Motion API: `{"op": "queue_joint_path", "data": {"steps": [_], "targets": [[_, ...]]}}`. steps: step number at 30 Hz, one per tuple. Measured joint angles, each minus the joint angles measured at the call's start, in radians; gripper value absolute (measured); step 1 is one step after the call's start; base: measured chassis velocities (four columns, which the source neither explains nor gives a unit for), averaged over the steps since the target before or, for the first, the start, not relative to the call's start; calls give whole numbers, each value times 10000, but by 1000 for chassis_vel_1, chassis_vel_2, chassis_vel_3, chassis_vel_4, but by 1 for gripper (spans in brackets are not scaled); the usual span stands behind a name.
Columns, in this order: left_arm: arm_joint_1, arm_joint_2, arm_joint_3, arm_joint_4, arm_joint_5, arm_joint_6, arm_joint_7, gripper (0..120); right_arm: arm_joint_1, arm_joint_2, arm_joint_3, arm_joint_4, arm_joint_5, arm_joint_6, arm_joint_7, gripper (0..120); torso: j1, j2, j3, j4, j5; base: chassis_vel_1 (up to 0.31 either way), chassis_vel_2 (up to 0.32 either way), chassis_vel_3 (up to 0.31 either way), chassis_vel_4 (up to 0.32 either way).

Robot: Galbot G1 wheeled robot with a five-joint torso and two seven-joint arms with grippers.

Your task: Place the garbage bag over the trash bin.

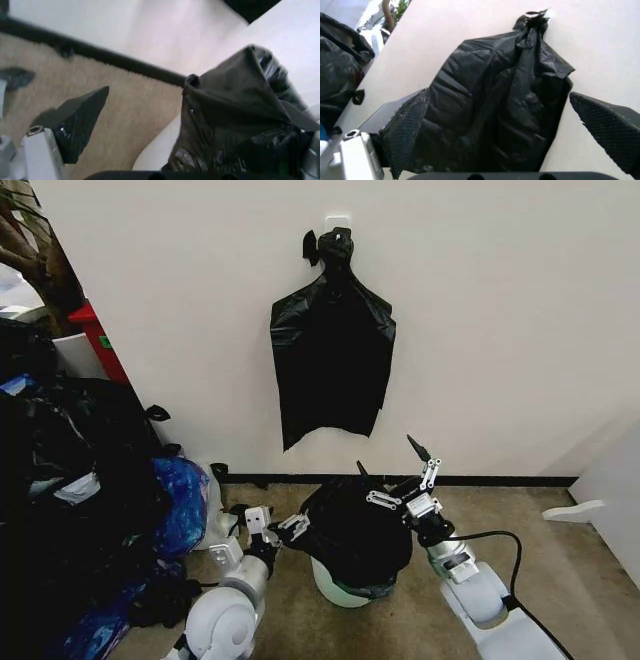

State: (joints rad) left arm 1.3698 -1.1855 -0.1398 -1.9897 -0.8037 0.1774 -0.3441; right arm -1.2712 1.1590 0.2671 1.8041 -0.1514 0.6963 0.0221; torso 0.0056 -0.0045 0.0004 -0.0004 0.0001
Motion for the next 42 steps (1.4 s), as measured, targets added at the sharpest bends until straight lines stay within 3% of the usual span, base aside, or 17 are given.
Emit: {"op": "queue_joint_path", "data": {"steps": [5,10,17,18,25,31,42], "targets": [[-48,-297,72,796,116,-638,530,100,-522,-40,-524,71,58,-52,-139,100,0,0,0,-1,0,0,0,0,0],[-95,-430,128,1099,230,-999,1097,100,-1144,-409,-1453,444,160,-1140,852,100,-1,0,-1,-4,0,0,0,0,0],[-119,-454,146,1584,815,-1573,1771,100,-1288,-1125,-3385,1395,1208,-4636,3225,100,-1,0,-1,-1,-1,0,0,0,0],[-119,-454,146,1584,815,-1573,1771,100,-1288,-1125,-3385,1395,1208,-4636,3225,100,-1,0,-1,-1,-1,0,0,0,0],[-96,-400,71,1590,889,-1675,1879,100,-1056,-1239,-4760,2278,3851,-7284,4625,100,0,0,0,-1,0,0,0,0,0],[-149,-436,103,1641,890,-1691,1892,100,-949,-1037,-4956,2259,4223,-8067,5184,100,-1,0,-1,-1,0,0,0,0,0],[-179,-383,46,1399,857,-1716,1910,100,-809,-768,-5186,1562,3199,-8201,5285,100,-1,-1,-1,-1,0,0,0,0,0]]}}
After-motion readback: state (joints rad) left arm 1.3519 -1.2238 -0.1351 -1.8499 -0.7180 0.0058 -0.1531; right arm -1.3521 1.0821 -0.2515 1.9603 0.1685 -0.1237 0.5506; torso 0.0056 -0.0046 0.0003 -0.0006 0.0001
